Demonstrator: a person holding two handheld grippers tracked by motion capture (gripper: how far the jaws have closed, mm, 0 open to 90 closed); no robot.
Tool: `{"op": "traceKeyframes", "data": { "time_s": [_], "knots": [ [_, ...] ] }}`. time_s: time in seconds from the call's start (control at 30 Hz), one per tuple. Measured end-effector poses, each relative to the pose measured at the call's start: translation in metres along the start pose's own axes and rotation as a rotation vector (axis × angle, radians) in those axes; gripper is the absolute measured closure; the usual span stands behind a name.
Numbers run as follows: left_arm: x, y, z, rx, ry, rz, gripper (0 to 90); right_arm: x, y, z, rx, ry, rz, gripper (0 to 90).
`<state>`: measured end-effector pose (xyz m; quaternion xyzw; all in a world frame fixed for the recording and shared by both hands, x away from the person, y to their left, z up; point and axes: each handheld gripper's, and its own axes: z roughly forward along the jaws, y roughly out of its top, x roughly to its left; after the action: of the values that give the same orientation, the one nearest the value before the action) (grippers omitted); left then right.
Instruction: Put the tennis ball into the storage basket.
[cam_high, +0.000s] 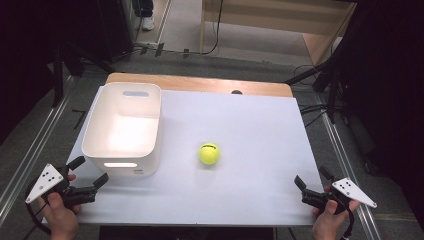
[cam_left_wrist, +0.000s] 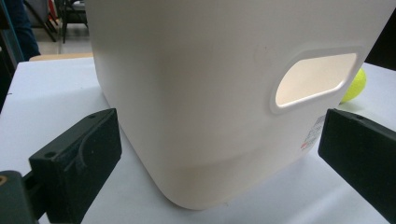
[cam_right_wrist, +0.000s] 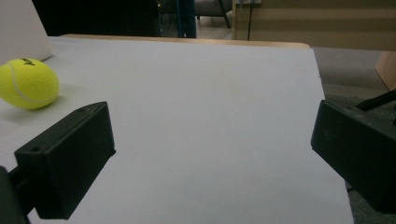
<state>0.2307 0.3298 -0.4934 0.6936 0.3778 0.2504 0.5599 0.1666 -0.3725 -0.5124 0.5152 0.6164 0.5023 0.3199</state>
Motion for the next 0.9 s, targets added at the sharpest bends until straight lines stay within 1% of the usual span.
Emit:
{"op": "traceKeyframes", "data": {
  "time_s": [0.03, 0.2, 0.23, 0.27, 0.3, 0.33, 0.37, 0.4, 0.43, 0.47, 0.53, 0.6, 0.63, 0.67, 0.73, 0.8, 0.83, 0.87, 0.9],
  "knots": [
    [0.0, 0.0, 0.0, 0.0, 0.0, -0.001, 0.0, -0.001, 0.0, 0.001, -0.005, 0.013, 0.002, 0.0],
    [0.0, 0.0, 0.0, 0.001, 0.001, -0.001, 0.0, 0.0, 0.001, 0.001, 0.001, 0.025, 0.008, 0.0],
    [0.0, 0.0, 0.0, 0.001, 0.001, -0.002, 0.0, 0.001, 0.002, 0.001, 0.009, 0.035, 0.017, 0.0],
    [0.0, 0.0, 0.0, 0.001, 0.001, -0.002, 0.0, 0.001, 0.002, 0.001, 0.009, 0.035, 0.017, 0.0],
    [0.0, 0.0, 0.0, 0.0, 0.0, -0.001, 0.0, 0.001, 0.005, 0.003, 0.005, 0.064, 0.019, 0.0],
    [0.0, 0.0, 0.0, 0.0, 0.0, -0.001, 0.0, 0.001, 0.005, 0.003, 0.005, 0.064, 0.019, 0.0],
    [0.0, 0.0, 0.0, 0.001, 0.001, 0.0, 0.0, 0.004, 0.009, 0.004, 0.015, 0.084, 0.014, 0.0],
    [0.0, 0.0, 0.0, 0.001, 0.001, 0.0, 0.0, 0.004, 0.009, 0.004, 0.015, 0.084, 0.014, 0.0],
    [0.0, 0.0, 0.0, 0.002, 0.0, 0.001, 0.0, 0.006, 0.011, 0.005, 0.015, 0.087, 0.009, 0.0],
    [0.0, 0.0, 0.0, 0.001, 0.0, 0.0, 0.0, 0.01, 0.014, 0.007, 0.029, 0.093, -0.017, 0.0],
    [0.0, 0.0, 0.0, 0.0, -0.002, -0.002, 0.0, 0.012, 0.015, 0.009, 0.036, 0.096, -0.021, 0.0],
    [0.0, 0.0, 0.0, 0.0, -0.002, 0.0, 0.0, 0.018, 0.019, 0.013, 0.067, 0.115, -0.052, 0.0],
    [0.0, 0.0, 0.0, 0.0, -0.002, 0.0, 0.0, 0.018, 0.019, 0.013, 0.067, 0.115, -0.052, 0.0],
    [0.0, 0.0, 0.0, 0.0, -0.001, 0.0, 0.0, 0.022, 0.022, 0.015, 0.088, 0.119, -0.065, 0.0],
    [0.0, 0.0, 0.0, 0.0, -0.002, -0.001, 0.0, 0.026, 0.024, 0.018, 0.11, 0.129, -0.075, 0.0],
    [0.0, 0.0, 0.0, -0.004, -0.007, -0.003, 0.0, 0.029, 0.027, 0.02, 0.12, 0.146, -0.086, 0.0],
    [0.0, 0.0, 0.0, -0.004, -0.007, -0.003, 0.0, 0.029, 0.027, 0.02, 0.12, 0.146, -0.086, 0.0],
    [0.0, 0.0, 0.0, -0.004, -0.006, -0.003, 0.0, 0.031, 0.028, 0.021, 0.127, 0.151, -0.098, 0.0],
    [0.0, 0.0, 0.0, -0.004, -0.006, -0.004, 0.0, 0.035, 0.032, 0.024, 0.146, 0.171, -0.123, 0.0]
  ]
}}
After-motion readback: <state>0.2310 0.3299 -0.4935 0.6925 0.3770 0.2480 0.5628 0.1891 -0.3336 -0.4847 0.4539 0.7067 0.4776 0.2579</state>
